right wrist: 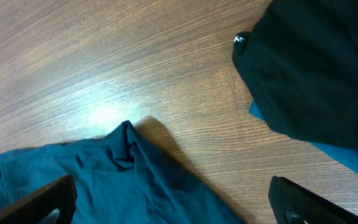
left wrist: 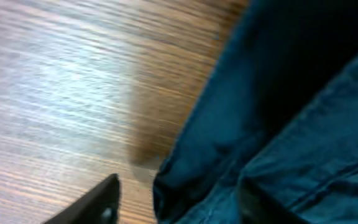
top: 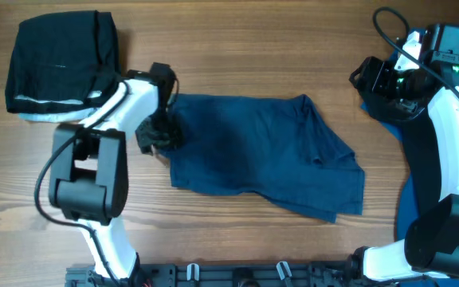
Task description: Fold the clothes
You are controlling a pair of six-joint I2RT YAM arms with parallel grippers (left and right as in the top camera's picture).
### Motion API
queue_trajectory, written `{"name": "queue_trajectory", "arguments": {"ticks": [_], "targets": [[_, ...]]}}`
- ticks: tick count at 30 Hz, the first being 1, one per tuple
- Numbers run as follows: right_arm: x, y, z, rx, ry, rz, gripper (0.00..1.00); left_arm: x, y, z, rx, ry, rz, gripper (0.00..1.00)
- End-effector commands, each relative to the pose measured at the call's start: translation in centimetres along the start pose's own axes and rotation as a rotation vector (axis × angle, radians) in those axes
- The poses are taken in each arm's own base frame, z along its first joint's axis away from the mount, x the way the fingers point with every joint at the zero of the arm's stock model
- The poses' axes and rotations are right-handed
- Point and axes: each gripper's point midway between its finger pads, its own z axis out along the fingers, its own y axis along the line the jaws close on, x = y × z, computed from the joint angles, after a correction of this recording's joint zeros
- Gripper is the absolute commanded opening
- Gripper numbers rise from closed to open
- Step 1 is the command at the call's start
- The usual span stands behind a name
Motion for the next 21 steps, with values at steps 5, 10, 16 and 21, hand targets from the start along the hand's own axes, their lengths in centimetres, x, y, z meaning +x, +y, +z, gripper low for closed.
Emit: {"name": "queue_trajectory", "arguments": {"ticks": [5,10,16,21], "targets": [[-0.5,0.1,-0.5,0.002,-0.022,0.003,1.0,-0.7,0.0,-8.7,0.172,-0.234,-0.041,0.67],[-0.5,0.1,-0.5,0.002,-0.022,0.003,1.0,-2.0,-0.6,-12.8,0.262,-0.4,-0.038,0.76],[0.8,2.7,-0.7,-0.151,0.045,0.04,1.0,-2.2,-0.5,-12.9,0.263,-0.407,-0.044,0.85],[5.8,5.8,-0.5,-0.258,0.216,-0.133,0.06,-3.0,0.6,-13.0,0.264,-0.418,-0.081,0.82]]}}
